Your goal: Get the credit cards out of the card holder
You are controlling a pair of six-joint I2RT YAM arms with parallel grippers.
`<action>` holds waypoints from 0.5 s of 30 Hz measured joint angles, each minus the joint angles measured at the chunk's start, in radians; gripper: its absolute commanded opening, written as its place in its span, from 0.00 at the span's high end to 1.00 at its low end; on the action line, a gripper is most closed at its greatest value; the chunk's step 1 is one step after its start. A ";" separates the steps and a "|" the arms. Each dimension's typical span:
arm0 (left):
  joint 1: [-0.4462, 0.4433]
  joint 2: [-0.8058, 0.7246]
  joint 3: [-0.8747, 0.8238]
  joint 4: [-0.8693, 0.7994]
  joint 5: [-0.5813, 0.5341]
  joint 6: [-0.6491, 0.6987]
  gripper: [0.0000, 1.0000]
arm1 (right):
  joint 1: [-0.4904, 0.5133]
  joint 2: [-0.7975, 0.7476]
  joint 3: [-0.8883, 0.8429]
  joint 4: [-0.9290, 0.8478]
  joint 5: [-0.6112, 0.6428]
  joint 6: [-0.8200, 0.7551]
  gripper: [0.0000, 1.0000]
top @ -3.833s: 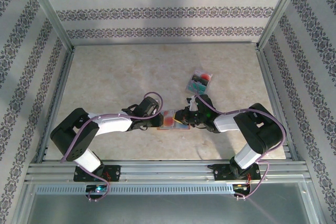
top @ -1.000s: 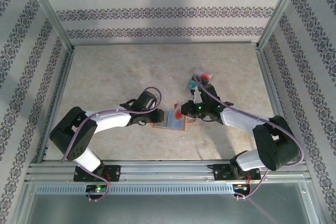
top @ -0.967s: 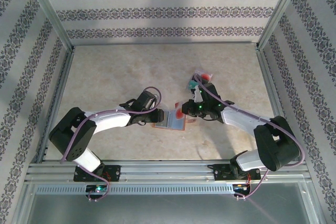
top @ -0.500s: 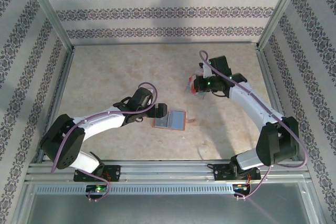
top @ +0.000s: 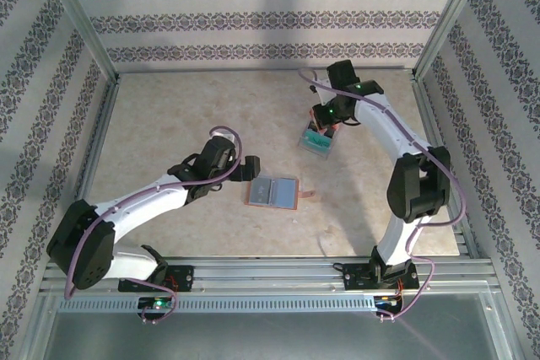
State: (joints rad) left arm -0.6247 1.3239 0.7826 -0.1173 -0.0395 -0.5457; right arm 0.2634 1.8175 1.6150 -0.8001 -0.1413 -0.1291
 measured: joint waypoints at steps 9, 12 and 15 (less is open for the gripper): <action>0.007 -0.053 -0.039 -0.003 -0.041 0.000 0.01 | -0.005 0.111 0.161 -0.092 0.085 -0.175 1.00; 0.014 -0.054 -0.039 -0.003 -0.045 0.000 0.01 | -0.009 0.143 0.194 -0.115 0.113 -0.214 1.00; 0.018 -0.055 -0.039 -0.003 -0.047 0.000 0.01 | -0.013 0.179 0.229 -0.139 0.136 -0.238 1.00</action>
State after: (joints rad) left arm -0.6064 1.2690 0.7437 -0.1207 -0.0868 -0.5453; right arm 0.2501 1.9961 1.8435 -0.9390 -0.0055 -0.3668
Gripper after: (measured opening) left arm 0.992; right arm 0.055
